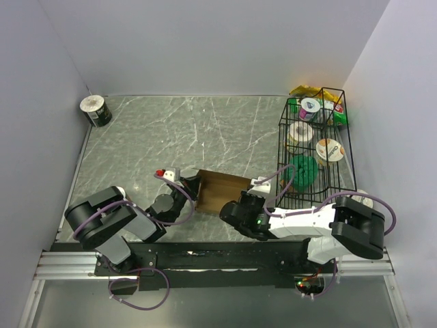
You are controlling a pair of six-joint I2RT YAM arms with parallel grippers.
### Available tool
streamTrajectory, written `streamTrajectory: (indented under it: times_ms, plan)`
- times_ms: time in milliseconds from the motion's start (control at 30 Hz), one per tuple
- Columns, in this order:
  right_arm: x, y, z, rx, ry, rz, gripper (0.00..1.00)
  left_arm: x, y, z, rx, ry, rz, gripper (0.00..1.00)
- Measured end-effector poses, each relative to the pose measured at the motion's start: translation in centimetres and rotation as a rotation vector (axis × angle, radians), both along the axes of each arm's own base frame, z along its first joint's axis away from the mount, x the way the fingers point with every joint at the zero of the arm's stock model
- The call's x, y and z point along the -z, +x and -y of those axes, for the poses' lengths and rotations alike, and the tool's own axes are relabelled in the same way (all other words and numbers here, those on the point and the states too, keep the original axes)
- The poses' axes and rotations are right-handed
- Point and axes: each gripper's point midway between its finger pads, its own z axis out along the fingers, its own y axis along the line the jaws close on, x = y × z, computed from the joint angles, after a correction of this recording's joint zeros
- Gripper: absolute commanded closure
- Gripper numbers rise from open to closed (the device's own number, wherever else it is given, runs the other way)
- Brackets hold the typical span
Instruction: Fold the paper box
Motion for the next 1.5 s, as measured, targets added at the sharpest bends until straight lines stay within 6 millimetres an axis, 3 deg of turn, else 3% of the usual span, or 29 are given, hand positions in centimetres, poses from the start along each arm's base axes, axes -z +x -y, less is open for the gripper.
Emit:
streamTrajectory:
  times_ms: [400,1500]
  plan:
    - [0.4,-1.1,1.2,0.042,-0.02,-0.008,1.0,-0.1,-0.1,1.3,0.028,-0.03,-0.044,0.99]
    - [0.6,-1.3,2.4,0.055,-0.087,-0.011,1.0,-0.4,-0.1,3.0,0.048,-0.104,-0.127,0.99]
